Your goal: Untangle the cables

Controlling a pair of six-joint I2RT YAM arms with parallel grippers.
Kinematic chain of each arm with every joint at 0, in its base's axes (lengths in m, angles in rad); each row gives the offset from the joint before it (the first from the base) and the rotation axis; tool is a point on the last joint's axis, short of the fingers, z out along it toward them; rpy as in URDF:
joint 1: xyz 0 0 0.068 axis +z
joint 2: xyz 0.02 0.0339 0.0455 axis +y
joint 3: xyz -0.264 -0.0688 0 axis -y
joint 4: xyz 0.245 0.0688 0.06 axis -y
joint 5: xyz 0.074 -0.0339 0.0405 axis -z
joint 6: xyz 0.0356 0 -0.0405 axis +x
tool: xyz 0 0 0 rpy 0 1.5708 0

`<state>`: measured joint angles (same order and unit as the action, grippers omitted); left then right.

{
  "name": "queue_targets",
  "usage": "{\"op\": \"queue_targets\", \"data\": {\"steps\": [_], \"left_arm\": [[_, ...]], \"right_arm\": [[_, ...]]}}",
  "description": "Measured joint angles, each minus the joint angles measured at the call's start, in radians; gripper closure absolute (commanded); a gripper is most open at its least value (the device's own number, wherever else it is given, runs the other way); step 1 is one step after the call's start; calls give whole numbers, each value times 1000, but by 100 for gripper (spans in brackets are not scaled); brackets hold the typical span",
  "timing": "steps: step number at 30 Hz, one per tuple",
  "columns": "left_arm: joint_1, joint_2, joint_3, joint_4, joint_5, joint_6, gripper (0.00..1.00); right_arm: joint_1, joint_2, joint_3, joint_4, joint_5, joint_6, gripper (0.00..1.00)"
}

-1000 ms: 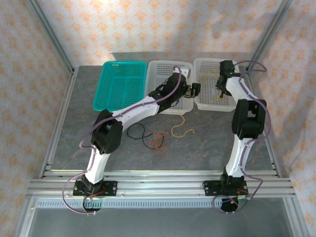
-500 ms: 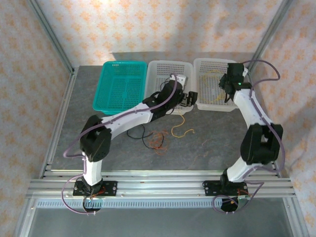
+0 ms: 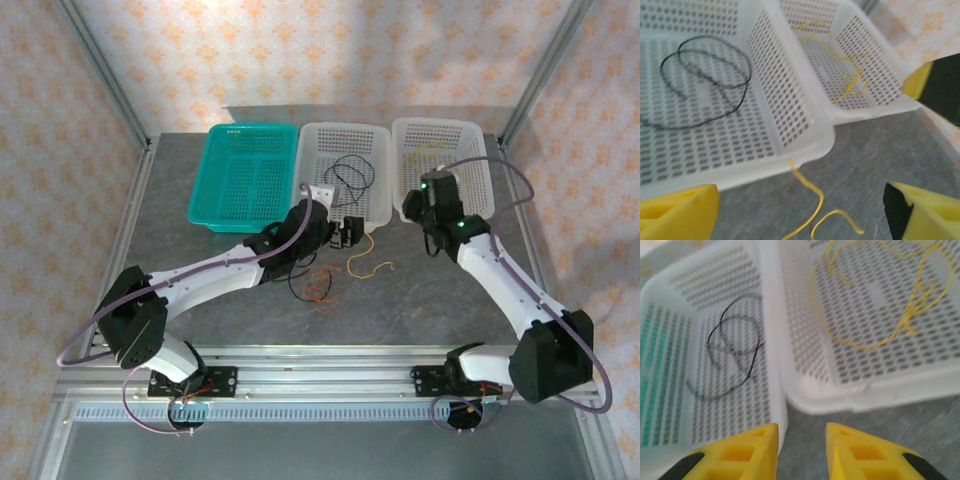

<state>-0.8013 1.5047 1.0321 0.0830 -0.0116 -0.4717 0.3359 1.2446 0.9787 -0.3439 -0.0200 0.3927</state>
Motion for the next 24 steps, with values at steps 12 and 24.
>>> {"op": "queue_targets", "data": {"steps": [12,24], "left_arm": [[-47,-172,-269,26,-75,-159,13],[-74,-242,-399,142,-76,-213,14]], "right_arm": [[284,-164,-253,23,19,237,57],[296,-175,-306,189,-65,273,20]]}}
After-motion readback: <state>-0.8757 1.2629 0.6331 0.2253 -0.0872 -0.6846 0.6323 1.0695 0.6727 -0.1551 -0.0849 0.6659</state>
